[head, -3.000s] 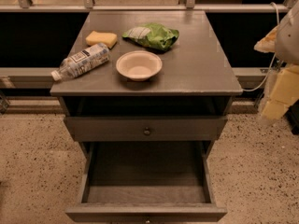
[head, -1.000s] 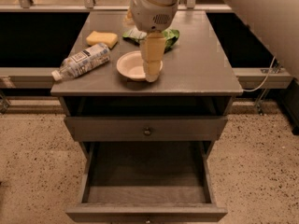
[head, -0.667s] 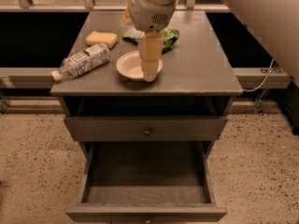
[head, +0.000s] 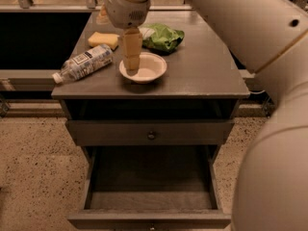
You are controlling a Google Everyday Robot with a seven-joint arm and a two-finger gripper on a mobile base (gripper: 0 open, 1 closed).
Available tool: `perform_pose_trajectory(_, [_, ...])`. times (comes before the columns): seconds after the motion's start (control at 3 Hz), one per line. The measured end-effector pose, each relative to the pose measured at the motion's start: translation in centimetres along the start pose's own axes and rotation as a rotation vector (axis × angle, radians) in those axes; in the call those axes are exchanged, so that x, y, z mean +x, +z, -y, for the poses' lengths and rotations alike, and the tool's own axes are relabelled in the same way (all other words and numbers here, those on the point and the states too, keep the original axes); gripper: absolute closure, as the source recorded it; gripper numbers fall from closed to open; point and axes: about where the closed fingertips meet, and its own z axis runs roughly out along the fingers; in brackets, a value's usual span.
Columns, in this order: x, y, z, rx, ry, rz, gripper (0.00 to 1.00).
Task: Place blue plastic bottle into middle drawer
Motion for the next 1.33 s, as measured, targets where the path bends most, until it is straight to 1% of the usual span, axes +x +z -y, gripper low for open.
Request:
perform_pose_trajectory(0.33, [-3.0, 5.8, 5.4, -0.071, -0.1, 0.035, 0.0])
perform_pose_trajectory(0.67, [-4.9, 9.8, 8.1, -0.108, -0.144, 0.054, 0.0])
perform_pose_trajectory(1.0, [-6.2, 13.0, 9.4, -0.144, -0.17, 0.049, 0.0])
perform_pose_trajectory(1.33, [-6.2, 15.6, 10.0, -0.173, -0.163, 0.036, 0.17])
